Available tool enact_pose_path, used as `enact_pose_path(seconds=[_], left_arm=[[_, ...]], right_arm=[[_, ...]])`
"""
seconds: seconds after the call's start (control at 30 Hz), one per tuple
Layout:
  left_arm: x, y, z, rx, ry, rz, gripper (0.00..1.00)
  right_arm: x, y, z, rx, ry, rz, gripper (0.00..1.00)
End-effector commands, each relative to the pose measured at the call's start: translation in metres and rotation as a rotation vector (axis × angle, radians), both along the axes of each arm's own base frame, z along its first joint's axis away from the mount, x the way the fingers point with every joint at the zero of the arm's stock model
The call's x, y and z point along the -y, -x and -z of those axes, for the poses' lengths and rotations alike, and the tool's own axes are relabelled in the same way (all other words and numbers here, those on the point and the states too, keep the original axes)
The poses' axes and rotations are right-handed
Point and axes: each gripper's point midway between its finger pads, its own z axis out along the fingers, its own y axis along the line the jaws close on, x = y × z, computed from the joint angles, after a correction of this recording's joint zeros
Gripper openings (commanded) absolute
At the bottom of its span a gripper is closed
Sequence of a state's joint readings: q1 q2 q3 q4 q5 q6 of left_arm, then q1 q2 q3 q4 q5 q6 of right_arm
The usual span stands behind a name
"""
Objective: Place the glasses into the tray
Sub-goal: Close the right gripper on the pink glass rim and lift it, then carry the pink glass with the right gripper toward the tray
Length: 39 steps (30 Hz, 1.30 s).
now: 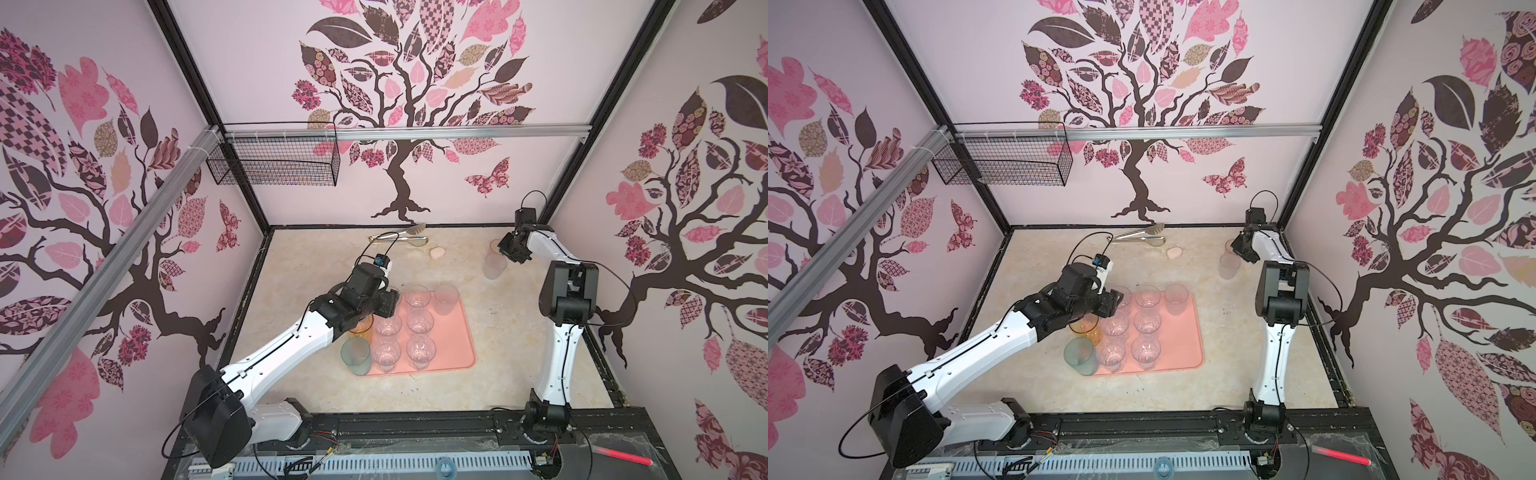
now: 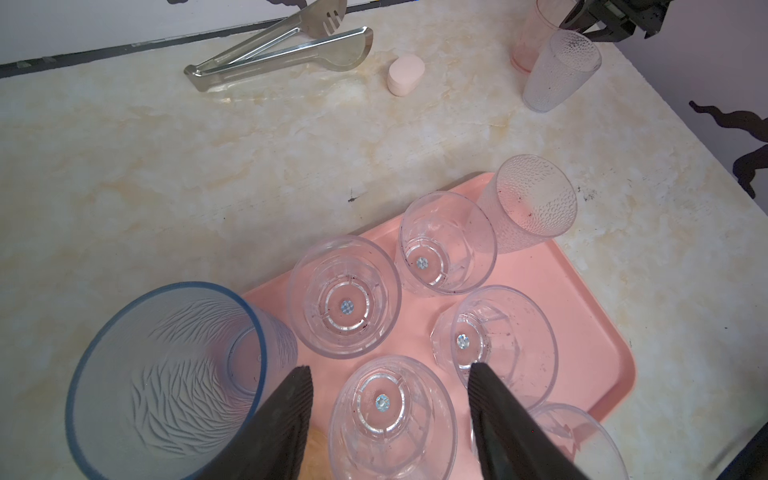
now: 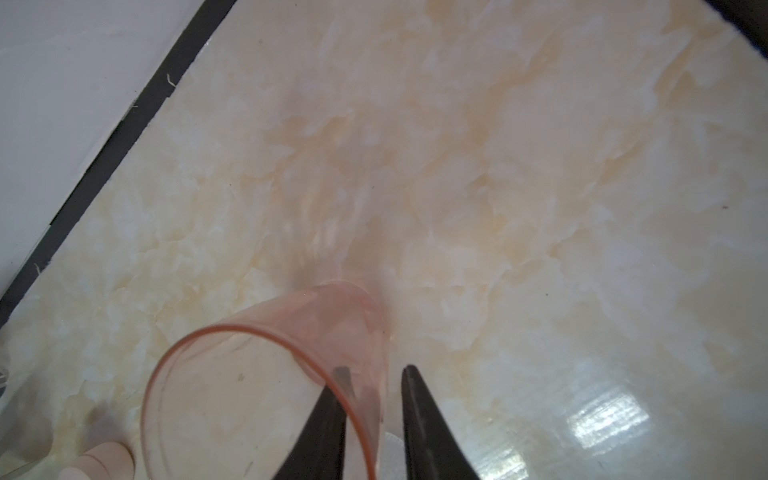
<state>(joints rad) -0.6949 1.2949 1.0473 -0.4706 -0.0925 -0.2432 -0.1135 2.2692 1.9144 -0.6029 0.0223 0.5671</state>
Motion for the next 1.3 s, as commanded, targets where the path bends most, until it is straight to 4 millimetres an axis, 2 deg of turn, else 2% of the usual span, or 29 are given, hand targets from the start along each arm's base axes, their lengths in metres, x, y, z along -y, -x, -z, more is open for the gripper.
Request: enact_pose_path(seconds=[0.0, 0.2, 0.4, 0.5, 0.57, 0.67, 0.77, 0.83, 0.97, 1.03, 1.17, 1.27], left_arm=[[-0.005, 0.004, 0.008, -0.004, -0.022, -0.007, 0.64], [-0.009, 0.006, 0.007, -0.009, -0.026, -0.022, 0.64], [-0.017, 0.004, -0.004, 0.029, -0.031, -0.048, 0.64], [-0.031, 0.000, -0.017, 0.090, -0.076, -0.087, 0.64], [-0.043, -0.004, -0.026, 0.122, -0.100, -0.110, 0.65], [-0.066, -0.012, -0.036, 0.135, -0.079, -0.170, 0.65], [-0.098, -0.017, -0.048, 0.173, -0.084, -0.259, 0.65], [-0.116, -0.019, -0.052, 0.197, -0.108, -0.313, 0.66], [-0.141, -0.022, -0.046, 0.197, -0.146, -0.396, 0.67], [-0.152, -0.022, -0.041, 0.176, -0.132, -0.445, 0.67], [-0.171, -0.021, -0.023, 0.128, -0.109, -0.524, 0.67], [-0.172, -0.021, -0.004, 0.084, -0.071, -0.539, 0.67]], right_arm=[[0.001, -0.007, -0.004, 0.001, 0.021, -0.007, 0.19], [0.001, -0.009, -0.037, 0.048, 0.036, -0.016, 0.03], [-0.003, -0.009, -0.112, 0.166, 0.074, -0.026, 0.00], [-0.023, -0.003, -0.149, 0.210, 0.104, -0.071, 0.00], [-0.046, 0.005, -0.169, 0.232, 0.146, -0.117, 0.00], [-0.081, 0.023, -0.185, 0.259, 0.156, -0.177, 0.00], [-0.108, 0.047, -0.194, 0.282, 0.152, -0.229, 0.00], [-0.126, 0.065, -0.192, 0.282, 0.150, -0.273, 0.00], [-0.152, 0.106, -0.180, 0.232, 0.165, -0.366, 0.00], [-0.152, 0.128, -0.172, 0.195, 0.188, -0.393, 0.00], [-0.137, 0.168, -0.162, 0.152, 0.239, -0.403, 0.00], [-0.139, 0.195, -0.138, 0.061, 0.215, -0.467, 0.00]])
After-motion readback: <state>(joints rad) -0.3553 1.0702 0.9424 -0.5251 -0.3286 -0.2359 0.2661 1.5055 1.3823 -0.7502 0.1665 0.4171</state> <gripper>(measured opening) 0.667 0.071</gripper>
